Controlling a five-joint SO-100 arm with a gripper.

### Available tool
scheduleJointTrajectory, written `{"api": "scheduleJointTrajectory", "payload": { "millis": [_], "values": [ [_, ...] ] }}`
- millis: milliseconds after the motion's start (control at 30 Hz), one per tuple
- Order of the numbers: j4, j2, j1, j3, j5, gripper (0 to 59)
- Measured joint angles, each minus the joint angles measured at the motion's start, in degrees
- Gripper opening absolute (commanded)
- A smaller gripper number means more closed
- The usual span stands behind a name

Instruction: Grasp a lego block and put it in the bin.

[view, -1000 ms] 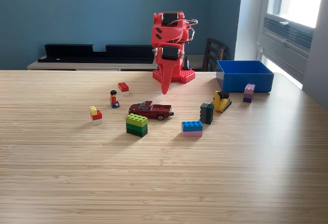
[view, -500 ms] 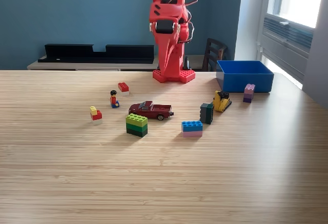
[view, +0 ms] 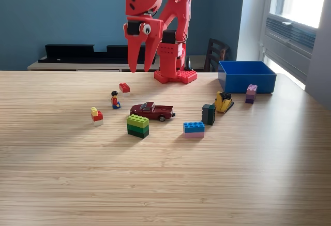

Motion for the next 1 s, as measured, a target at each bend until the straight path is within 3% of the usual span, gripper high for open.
{"api": "scheduleJointTrajectory", "payload": {
  "millis": [100,233,567,833,1000],
  "values": [
    [0.0,-5.27,0.18,0.0,1.76,36.6],
    [3.78,-9.67,0.18,0.0,3.6,40.4],
    [6.77,-10.72,6.86,0.0,5.71,40.1],
    [7.56,-10.72,15.82,0.0,0.18,39.0],
    [2.29,-10.81,19.42,3.69,-2.72,37.9]
  ]
}}
